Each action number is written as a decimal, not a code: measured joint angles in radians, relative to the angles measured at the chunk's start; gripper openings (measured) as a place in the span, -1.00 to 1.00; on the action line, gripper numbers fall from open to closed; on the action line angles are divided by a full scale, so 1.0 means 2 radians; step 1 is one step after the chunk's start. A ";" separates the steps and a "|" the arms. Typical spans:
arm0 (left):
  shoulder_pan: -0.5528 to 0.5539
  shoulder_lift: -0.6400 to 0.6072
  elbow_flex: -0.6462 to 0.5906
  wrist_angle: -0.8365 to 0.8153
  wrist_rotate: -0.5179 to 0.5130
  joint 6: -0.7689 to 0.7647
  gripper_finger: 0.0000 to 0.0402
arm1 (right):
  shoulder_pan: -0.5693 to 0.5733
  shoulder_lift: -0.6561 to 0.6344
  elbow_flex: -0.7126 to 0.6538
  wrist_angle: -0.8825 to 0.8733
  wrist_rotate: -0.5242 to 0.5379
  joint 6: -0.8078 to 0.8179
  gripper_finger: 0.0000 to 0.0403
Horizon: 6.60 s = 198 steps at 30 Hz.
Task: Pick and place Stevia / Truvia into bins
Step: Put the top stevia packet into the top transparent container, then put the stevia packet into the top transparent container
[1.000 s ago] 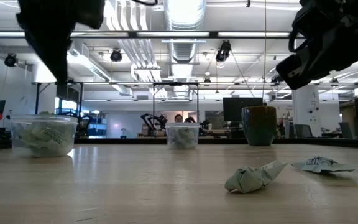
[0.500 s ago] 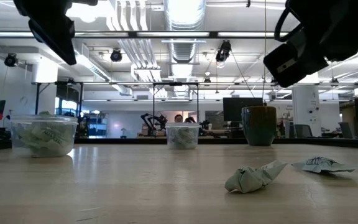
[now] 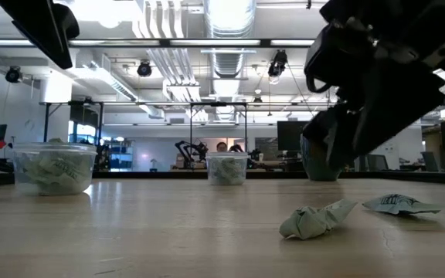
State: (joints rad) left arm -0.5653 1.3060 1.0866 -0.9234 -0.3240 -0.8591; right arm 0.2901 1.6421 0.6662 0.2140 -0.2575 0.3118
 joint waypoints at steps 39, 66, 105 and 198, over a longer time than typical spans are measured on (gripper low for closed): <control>-0.004 0.000 -0.004 0.000 -0.039 0.000 -0.30 | 0.054 0.011 0.004 -0.063 0.070 -0.101 -0.34; -0.004 0.000 -0.004 0.001 -0.039 0.000 -0.30 | 0.069 0.043 0.006 -0.047 0.058 -0.092 -0.45; -0.004 0.000 -0.004 0.028 -0.052 0.001 -0.30 | -0.049 -0.033 0.087 -0.056 0.134 -0.122 -0.96; -0.002 0.000 -0.003 0.104 -0.141 0.000 -0.30 | -0.294 0.103 0.287 -0.201 0.116 -0.199 -0.20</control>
State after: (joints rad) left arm -0.5694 1.3064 1.0798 -0.7162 -0.6055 -0.8581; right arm -0.2975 1.8476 1.2404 -0.1878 -0.0257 -0.0872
